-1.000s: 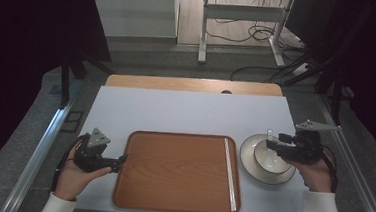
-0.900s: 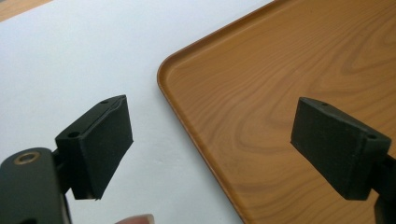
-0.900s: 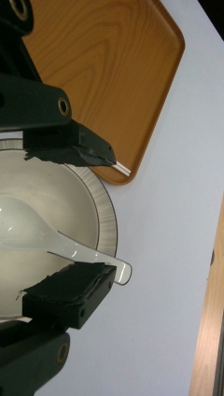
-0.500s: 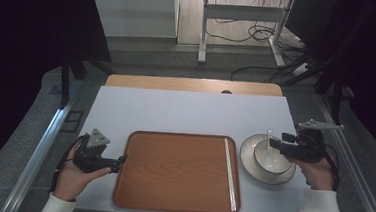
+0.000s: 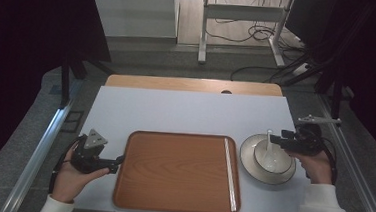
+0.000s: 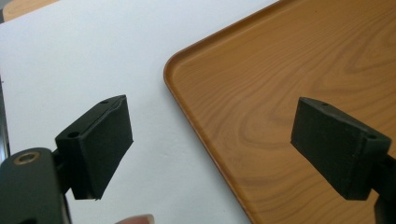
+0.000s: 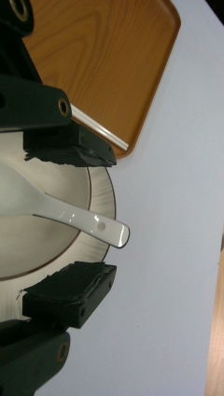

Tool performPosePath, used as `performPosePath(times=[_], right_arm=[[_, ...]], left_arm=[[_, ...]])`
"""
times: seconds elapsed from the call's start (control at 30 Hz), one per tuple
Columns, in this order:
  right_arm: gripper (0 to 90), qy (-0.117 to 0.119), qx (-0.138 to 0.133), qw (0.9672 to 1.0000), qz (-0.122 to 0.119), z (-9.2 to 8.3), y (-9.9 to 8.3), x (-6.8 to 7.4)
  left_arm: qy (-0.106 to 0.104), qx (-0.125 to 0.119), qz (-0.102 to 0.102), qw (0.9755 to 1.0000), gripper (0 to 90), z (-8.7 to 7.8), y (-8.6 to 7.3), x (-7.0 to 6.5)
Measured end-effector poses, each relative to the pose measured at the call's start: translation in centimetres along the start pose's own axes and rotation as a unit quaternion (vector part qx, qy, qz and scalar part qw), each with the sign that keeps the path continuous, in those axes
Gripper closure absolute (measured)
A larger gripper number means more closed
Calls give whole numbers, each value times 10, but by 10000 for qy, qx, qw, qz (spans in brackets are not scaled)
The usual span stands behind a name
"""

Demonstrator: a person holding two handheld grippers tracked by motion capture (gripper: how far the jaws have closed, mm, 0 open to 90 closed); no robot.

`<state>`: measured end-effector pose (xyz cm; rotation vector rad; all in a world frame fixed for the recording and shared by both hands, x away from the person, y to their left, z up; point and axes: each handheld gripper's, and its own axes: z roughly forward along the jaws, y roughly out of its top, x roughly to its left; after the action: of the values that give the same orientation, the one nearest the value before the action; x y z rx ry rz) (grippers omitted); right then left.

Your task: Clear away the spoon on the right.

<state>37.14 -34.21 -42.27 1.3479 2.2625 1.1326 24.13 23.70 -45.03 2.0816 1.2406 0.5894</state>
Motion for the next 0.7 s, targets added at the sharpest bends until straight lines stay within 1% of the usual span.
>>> performPosePath(times=[0.07, 0.1, 0.37, 0.43, 0.53, 0.7], right_arm=[[406, -95, -15, 9999, 33, 4, 1, -4], [407, -88, -8, 10000, 44, 7, 2, -5], [426, 90, 193, 9998, 69, 26, 5, -13], [438, 132, 231, 9996, 84, 31, 6, -14], [490, 180, 324, 9993, 109, 38, 6, -16], [610, 280, 402, 9984, 295, 42, 4, -20]], left_arm=[[-4, 16, 7, 10000, 122, 1, 0, 0], [0, 29, 11, 10000, 122, 1, -1, 0], [-31, 30, 23, 10000, 122, 1, -1, 1], [-37, -9, -18, 10000, 122, 1, 0, 0], [-44, -13, -16, 10000, 122, 1, 0, 0], [-40, 11, -15, 10000, 122, 2, -1, 0]])
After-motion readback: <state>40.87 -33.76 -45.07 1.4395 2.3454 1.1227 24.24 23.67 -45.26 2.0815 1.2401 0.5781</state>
